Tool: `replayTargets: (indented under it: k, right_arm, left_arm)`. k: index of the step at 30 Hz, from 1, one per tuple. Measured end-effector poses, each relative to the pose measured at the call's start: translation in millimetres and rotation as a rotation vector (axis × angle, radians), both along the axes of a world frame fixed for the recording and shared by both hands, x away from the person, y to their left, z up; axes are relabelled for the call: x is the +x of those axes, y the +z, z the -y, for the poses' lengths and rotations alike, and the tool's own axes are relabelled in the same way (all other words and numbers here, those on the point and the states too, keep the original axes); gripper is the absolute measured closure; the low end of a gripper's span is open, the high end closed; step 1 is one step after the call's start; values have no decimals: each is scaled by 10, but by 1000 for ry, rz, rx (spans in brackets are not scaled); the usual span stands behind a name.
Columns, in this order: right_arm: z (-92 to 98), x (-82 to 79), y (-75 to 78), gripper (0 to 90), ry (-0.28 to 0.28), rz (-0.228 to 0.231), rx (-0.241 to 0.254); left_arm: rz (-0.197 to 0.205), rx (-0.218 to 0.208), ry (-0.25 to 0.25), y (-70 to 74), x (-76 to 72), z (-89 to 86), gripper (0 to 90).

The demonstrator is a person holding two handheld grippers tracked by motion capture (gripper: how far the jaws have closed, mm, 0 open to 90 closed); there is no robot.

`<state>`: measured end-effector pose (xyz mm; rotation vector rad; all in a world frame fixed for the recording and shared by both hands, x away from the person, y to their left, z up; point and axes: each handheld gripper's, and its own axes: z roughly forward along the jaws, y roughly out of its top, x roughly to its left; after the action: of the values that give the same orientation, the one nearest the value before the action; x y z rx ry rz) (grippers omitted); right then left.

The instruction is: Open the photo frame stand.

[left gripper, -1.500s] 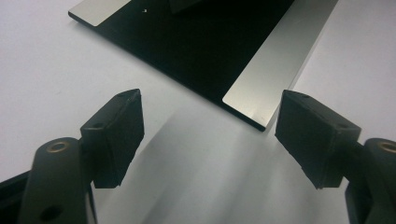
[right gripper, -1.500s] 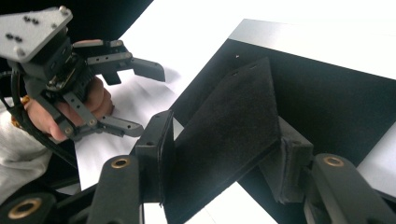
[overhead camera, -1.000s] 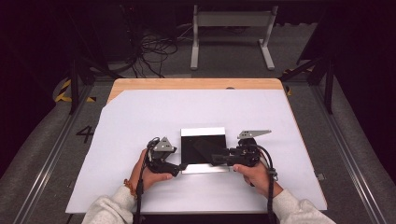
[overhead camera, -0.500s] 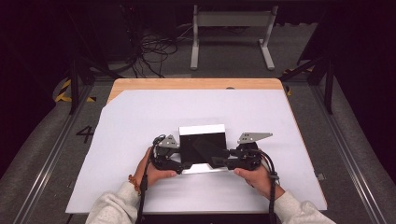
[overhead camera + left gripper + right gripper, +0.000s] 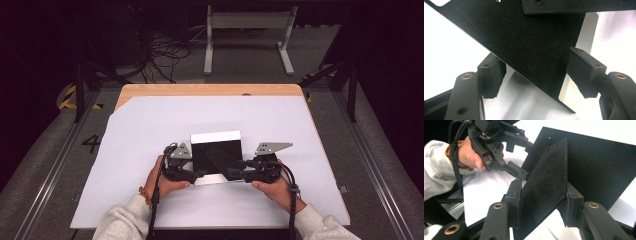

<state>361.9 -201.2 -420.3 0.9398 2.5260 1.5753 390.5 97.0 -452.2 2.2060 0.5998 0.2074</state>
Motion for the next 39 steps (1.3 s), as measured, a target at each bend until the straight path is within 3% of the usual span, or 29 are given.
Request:
replayTargets:
  k: [3, 8, 26, 39]
  right_arm:
    - [2, -4, 20, 604, -5, 22, -3]
    - [18, 11, 39, 616, -14, 48, -18]
    - [63, -60, 15, 644, 21, 79, -70]
    - [59, -189, -1, 659, 47, 121, -118]
  left_arm:
    - [54, 14, 9, 24, 12, 29, 339]
    - [93, 6, 20, 48, 45, 32, 380]
    - [121, -31, -5, 119, -10, -7, 448]
    - [77, -39, -71, 86, -80, 1, 436]
